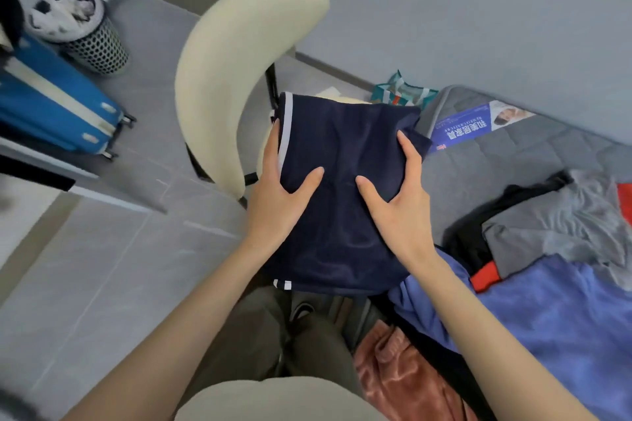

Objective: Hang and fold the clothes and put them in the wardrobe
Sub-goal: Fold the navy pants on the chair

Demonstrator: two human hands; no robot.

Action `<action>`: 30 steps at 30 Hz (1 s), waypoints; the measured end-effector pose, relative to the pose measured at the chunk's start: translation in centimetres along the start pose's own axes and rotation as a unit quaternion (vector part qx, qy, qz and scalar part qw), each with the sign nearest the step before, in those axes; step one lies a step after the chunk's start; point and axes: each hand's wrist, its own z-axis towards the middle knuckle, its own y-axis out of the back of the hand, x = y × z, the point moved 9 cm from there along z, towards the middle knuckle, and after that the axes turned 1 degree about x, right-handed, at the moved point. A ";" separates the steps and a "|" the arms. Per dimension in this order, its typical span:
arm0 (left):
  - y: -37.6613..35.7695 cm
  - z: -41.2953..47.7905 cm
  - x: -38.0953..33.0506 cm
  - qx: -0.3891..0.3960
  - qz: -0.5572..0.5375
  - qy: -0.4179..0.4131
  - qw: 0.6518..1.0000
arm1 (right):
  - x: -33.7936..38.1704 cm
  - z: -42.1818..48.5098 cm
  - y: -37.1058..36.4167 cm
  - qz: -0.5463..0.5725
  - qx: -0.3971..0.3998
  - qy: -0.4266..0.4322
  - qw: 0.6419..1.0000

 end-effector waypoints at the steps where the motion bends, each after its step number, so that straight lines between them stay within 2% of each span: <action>1: 1.4 -1.4 -0.6 -0.011 0.000 -0.002 1.000 | 1.1 -0.9 -0.3 0.003 0.013 0.006 1.000; 6: 9.2 -7.6 -1.6 -0.080 -0.018 0.017 0.997 | 7.4 -5.0 -3.9 0.008 0.101 0.044 0.994; 11: 17.7 -14.2 0.1 -0.183 -0.032 0.056 0.981 | 13.9 -9.2 -10.6 -0.002 0.208 0.099 0.973; 17: 28.2 -23.4 2.1 -0.306 -0.057 0.081 0.947 | 21.5 -16.3 -19.6 0.005 0.328 0.175 0.928; 22: 38.4 -32.3 3.9 -0.410 -0.078 0.080 0.905 | 29.1 -24.3 -28.0 0.018 0.416 0.223 0.881; 30: 54.8 -43.1 3.1 -0.495 -0.064 0.028 0.866 | 42.4 -35.7 -38.1 0.052 0.476 0.292 0.828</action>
